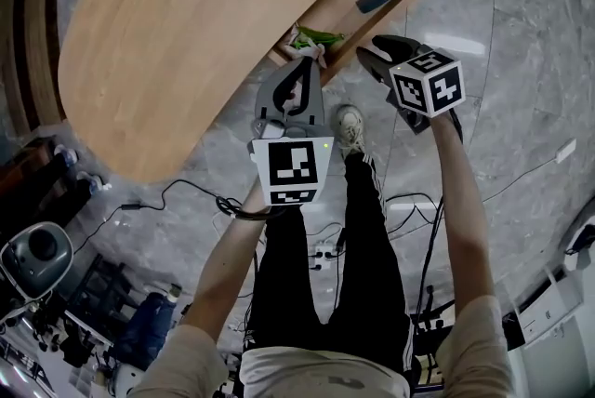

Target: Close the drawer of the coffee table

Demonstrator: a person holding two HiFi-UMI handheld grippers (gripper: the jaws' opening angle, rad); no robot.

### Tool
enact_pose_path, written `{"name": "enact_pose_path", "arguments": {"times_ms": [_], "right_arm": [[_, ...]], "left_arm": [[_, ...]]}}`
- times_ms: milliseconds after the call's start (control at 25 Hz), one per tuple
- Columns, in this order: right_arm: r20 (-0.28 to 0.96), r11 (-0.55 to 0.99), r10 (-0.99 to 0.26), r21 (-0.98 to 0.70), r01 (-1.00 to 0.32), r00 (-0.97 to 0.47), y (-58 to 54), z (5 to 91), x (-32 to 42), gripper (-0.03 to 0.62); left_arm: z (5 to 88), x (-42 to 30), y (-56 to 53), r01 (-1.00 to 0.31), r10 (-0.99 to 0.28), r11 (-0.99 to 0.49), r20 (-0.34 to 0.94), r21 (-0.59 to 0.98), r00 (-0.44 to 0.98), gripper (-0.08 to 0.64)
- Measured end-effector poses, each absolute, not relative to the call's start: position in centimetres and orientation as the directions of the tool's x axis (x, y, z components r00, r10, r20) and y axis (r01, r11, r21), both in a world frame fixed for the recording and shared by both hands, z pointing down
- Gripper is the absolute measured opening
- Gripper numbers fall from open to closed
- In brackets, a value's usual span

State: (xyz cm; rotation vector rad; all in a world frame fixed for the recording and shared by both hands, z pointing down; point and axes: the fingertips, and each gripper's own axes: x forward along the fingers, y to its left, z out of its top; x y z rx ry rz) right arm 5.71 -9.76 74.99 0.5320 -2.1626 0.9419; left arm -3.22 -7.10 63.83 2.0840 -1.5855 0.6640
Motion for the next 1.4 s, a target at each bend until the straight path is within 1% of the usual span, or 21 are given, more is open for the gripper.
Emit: {"name": "enact_pose_path", "arguments": {"times_ms": [160, 280, 480, 640, 880, 1080, 1400], "right_arm": [[0.827, 0.79, -0.01, -0.338, -0.512, -0.562, -9.5, 76.0, 6.1, 0.149], [0.857, 0.822, -0.009, -0.288, -0.492, -0.516, -9.6, 76.4, 6.1, 0.133], [0.834, 0.811, -0.072, -0.271, -0.519, -0.548, -10.1, 75.4, 5.5, 0.124], [0.834, 0.82, -0.097, -0.243, -0.519, -0.543, -10.1, 75.2, 5.1, 0.112], [0.823, 0.817, -0.128, -0.229, -0.53, -0.553, -10.7, 75.1, 4.2, 0.111], [0.796, 0.811, -0.178, -0.214, -0.544, -0.579, -12.1, 75.1, 2.5, 0.112], [0.741, 0.81, -0.218, -0.225, -0.541, -0.635, -14.7, 74.7, -1.3, 0.112]], "left_arm": [[64.1, -3.7, -7.0, -0.967, -0.758, -0.246, 0.61, 0.061, 0.231, 0.008], [64.2, -4.1, -7.0, -0.971, -0.757, -0.231, 0.614, 0.067, 0.223, 0.008], [64.6, -4.0, -6.8, -0.97, -0.751, -0.233, 0.619, 0.077, 0.229, 0.008], [65.0, -3.9, -6.6, -0.971, -0.749, -0.228, 0.623, 0.078, 0.226, 0.008], [65.2, -4.3, -6.9, -0.971, -0.749, -0.225, 0.625, 0.076, 0.222, 0.008], [65.6, -5.2, -7.4, -0.975, -0.758, -0.203, 0.616, 0.089, 0.214, 0.008], [65.2, -7.2, -8.3, -0.982, -0.786, -0.151, 0.589, 0.11, 0.187, 0.008]]}}
